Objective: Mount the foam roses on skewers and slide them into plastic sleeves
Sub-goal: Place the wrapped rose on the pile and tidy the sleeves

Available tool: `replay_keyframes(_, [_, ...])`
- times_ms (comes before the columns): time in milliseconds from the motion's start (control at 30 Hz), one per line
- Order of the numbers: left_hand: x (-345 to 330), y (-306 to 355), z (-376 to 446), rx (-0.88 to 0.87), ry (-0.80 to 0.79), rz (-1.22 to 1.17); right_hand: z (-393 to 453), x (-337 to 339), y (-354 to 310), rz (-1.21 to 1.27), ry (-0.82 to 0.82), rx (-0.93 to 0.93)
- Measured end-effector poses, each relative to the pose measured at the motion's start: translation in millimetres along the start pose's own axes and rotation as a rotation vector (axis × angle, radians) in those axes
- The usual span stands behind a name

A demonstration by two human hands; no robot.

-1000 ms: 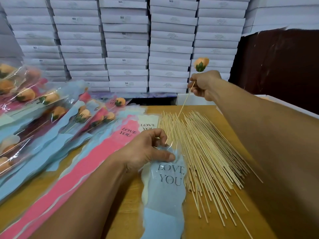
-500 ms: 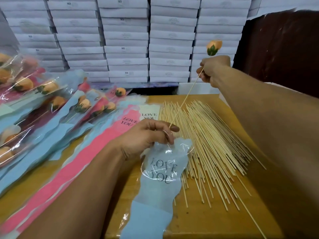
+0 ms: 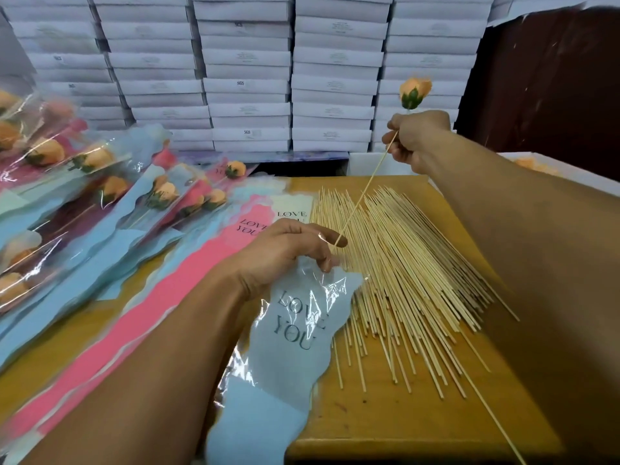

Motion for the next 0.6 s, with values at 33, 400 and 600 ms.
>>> replay_keyframes(33, [0, -2, 0, 0.014, 0.006, -0.026, -2, 0, 2, -0.008, -0.001, -0.002])
replay_keyframes(400, [12, -3, 5, -0.014, 0.279, -0.203, -90, -39, 60, -0.153, -0.55, -0.247])
replay_keyframes(600, [22, 0, 5, -0.031, 0.384, -0.317, -125, -31, 67, -0.184, -0.795, -0.188])
Point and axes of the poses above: each hand's wrist, its own z-axis towards the middle knuckle, its own x-axis out of the back of the hand, y = z × x, the point moved 5 cm from there along z, towards the middle knuckle, and after that the axes turned 13 degrees about z, right-handed, at the moved point
